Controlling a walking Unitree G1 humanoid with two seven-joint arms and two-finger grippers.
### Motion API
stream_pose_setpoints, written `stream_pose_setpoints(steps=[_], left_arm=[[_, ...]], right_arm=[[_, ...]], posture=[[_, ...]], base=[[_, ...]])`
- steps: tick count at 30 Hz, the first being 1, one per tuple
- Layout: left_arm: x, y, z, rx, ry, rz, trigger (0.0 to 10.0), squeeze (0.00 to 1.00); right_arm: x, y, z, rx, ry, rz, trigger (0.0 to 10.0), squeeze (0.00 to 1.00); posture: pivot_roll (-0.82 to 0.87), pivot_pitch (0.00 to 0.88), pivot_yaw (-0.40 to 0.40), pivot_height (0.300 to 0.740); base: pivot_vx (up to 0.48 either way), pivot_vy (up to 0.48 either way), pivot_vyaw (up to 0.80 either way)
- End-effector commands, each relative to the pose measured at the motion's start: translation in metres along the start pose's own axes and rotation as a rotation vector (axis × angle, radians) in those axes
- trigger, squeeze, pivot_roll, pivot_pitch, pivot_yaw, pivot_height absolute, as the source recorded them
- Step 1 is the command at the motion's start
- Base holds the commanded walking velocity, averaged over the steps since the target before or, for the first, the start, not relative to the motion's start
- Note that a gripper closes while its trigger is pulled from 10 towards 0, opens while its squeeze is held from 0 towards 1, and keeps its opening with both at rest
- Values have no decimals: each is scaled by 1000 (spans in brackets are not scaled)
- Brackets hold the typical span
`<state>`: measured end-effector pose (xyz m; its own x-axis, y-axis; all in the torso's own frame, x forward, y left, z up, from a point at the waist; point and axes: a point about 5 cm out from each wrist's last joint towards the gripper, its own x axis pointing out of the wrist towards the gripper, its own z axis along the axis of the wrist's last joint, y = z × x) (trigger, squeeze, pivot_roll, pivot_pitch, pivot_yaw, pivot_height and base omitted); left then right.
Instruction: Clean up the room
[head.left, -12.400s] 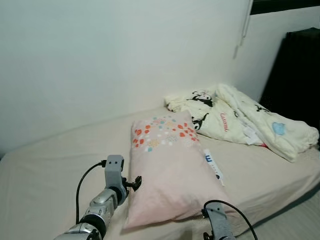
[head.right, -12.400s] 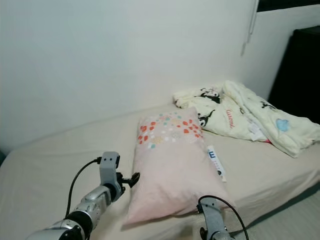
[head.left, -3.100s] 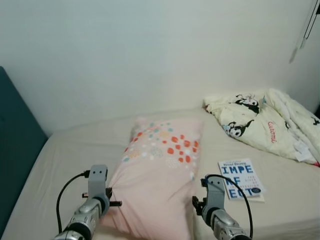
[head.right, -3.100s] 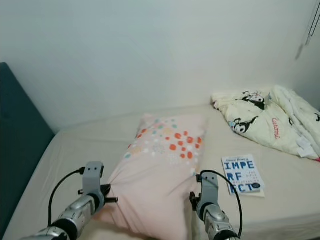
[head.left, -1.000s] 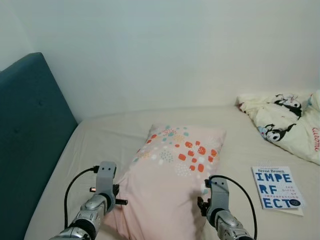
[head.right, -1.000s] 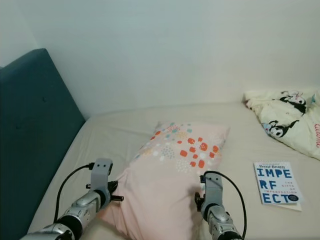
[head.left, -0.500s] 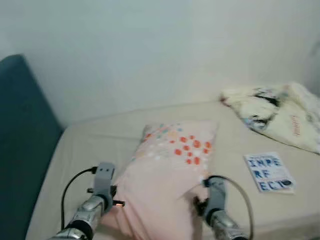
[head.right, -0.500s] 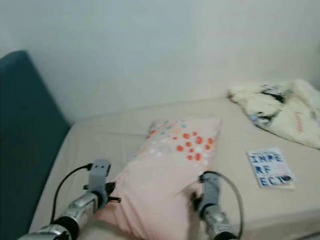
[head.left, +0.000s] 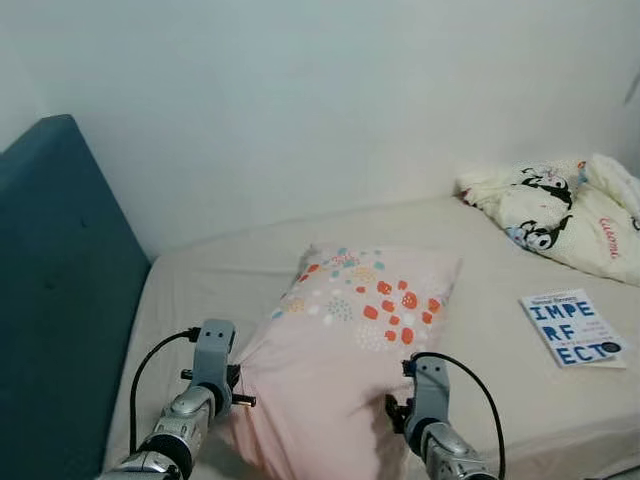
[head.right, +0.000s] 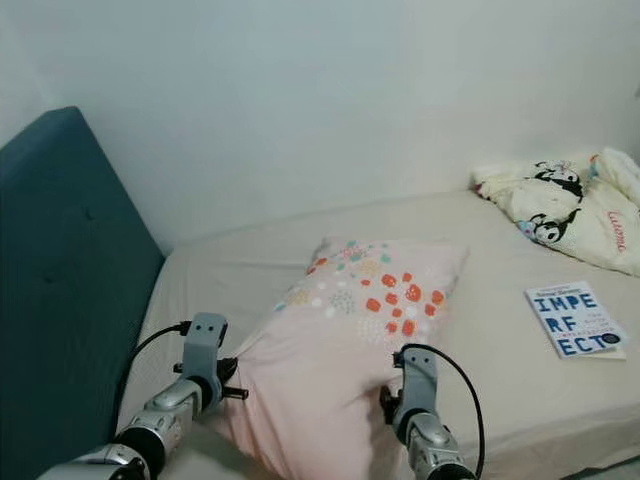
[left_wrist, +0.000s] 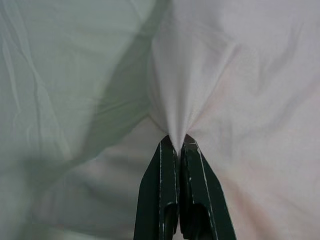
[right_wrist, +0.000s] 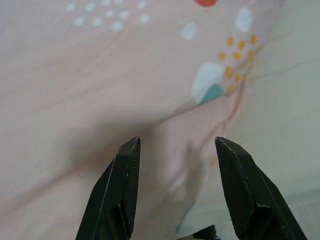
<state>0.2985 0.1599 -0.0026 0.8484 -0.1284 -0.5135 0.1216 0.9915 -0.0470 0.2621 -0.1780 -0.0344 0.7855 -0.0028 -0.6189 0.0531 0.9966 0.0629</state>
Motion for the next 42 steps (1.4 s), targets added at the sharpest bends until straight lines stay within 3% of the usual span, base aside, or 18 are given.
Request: stream_pose_setpoints(steps=[1,18,27,35,42], left_arm=[[-2,11,1,16,-5,34,10000,0],[-2,10,0,16,-4,33,10000,0],[-3,11,-2,9,-3,43,10000,0],[-2,10,-1,12,-5,42,10000,0],[5,16,42,-77,-134,79,10000,0]], right_arm=[[0,4,-3,5,7,12,10000,0],[0,5,-3,6,8,18,10000,0],[0,8,-3,-14,1,35,10000,0],[0,12,-4,-56,4,65,10000,0],[0,15,-3,-48,-3,86,10000,0]], posture=[[-72,0,68,740],[-72,0,68,740],[-68,0,64,740],[-70,0,66,740],[-72,0,67,740]], base=[[0,296,0],[0,294,0],[0,0,0],[0,0,794],[0,0,794]])
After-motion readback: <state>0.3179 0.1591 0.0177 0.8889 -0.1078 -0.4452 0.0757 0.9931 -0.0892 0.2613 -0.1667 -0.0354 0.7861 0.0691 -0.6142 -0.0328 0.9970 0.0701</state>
